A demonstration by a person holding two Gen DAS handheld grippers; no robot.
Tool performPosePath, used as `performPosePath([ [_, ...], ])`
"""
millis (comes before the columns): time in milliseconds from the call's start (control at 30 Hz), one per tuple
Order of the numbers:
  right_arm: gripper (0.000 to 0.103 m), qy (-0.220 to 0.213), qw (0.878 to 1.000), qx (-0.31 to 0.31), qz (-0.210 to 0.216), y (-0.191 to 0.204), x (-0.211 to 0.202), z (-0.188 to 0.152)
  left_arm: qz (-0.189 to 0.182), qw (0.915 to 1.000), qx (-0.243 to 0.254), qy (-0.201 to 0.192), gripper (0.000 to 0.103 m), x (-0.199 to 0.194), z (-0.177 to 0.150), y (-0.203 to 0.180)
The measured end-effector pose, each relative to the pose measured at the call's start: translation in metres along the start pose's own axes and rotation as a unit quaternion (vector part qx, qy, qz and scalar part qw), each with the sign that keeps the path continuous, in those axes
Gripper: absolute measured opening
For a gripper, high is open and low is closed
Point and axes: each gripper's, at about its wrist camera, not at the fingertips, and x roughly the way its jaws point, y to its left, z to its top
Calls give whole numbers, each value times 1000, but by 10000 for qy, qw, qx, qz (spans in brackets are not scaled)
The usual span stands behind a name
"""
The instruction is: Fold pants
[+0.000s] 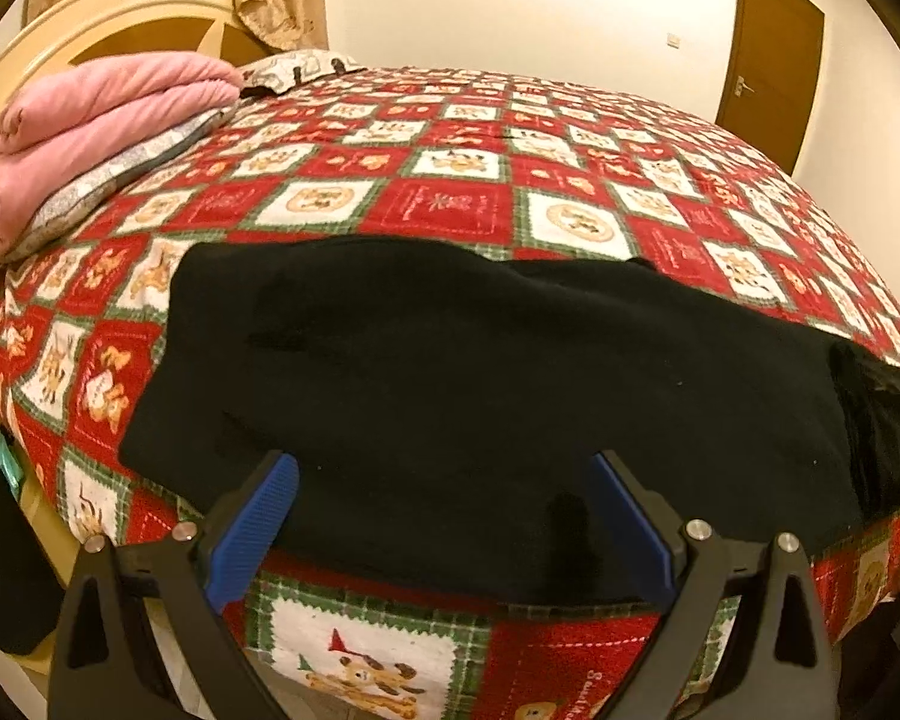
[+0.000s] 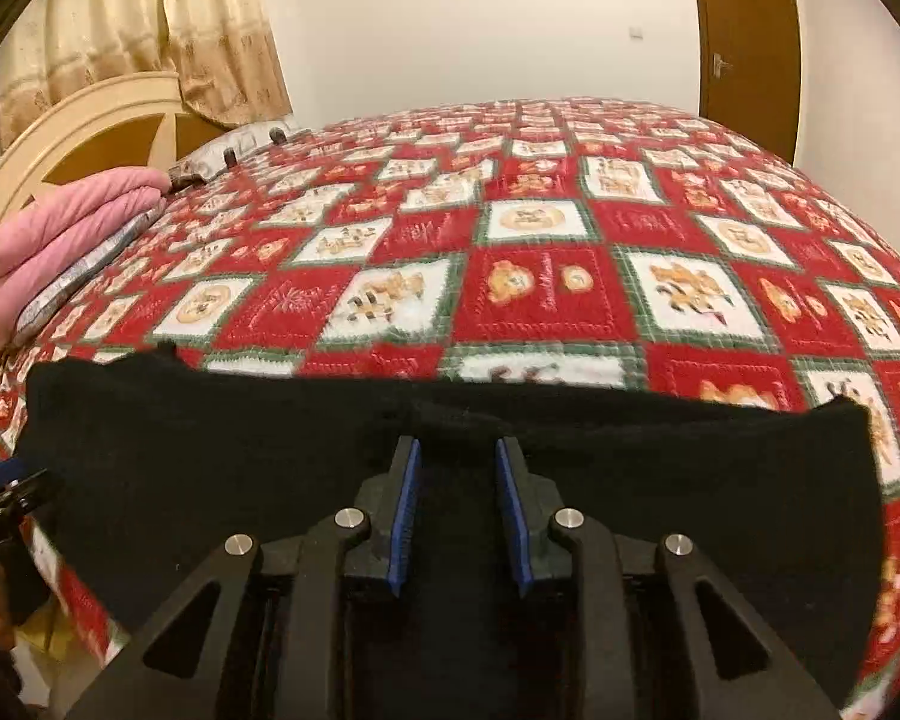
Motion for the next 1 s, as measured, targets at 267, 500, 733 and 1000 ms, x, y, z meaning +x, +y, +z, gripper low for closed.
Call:
performPosePath([
  [267, 31, -72, 9989, -428, -148, 30, 4, -7, -49, 9998, -144, 154, 99, 10, -2, 2],
  [500, 36, -374, 9992, -109, 76, 33, 2, -11, -32, 9999, 44, 108, 99, 5, -3, -7],
  [733, 85, -266, 9933, -1117, 119, 65, 0, -7, -5, 9999, 116, 48, 99, -1, 0, -10],
  [1000, 85, -1136, 9901, 681, 475, -17, -93, -12, 86, 9997, 104, -203, 99, -10, 9, -3],
])
